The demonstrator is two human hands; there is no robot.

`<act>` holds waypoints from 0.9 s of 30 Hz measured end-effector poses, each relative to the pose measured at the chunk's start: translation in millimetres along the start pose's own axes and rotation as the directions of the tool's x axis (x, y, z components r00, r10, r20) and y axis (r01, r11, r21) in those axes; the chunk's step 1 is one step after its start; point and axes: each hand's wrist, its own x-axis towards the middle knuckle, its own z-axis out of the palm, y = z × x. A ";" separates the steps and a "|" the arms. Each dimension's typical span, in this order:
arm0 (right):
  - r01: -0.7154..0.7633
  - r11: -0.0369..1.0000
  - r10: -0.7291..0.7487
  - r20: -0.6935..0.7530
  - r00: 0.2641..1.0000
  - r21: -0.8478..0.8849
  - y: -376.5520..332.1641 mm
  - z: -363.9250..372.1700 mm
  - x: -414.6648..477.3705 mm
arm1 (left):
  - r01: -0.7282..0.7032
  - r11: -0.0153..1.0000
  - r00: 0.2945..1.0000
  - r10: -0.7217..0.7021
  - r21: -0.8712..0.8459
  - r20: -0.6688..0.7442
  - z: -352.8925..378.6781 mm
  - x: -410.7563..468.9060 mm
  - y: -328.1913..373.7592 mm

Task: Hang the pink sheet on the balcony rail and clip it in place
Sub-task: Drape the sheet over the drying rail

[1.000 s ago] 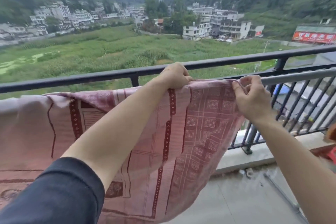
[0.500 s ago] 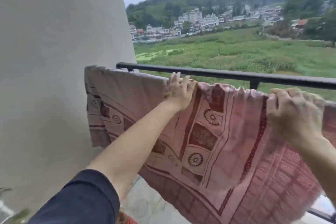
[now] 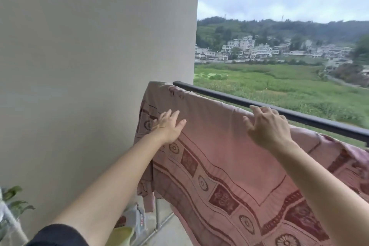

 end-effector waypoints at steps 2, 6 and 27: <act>0.026 1.000 -0.027 0.054 0.998 0.010 -42.0 18.0 35.6 | 0.003 1.000 1.000 -0.003 0.013 -0.024 -8.2 19.3 -38.4; 0.030 0.996 -0.042 0.144 0.989 0.084 -96.2 43.1 87.5 | 0.026 0.999 0.998 -0.025 0.026 -0.055 -20.6 48.8 -97.1; 0.359 0.911 -0.409 0.331 0.850 0.204 -324.4 179.5 359.1 | 0.409 0.880 0.912 -0.392 -0.243 0.117 40.1 310.8 -261.9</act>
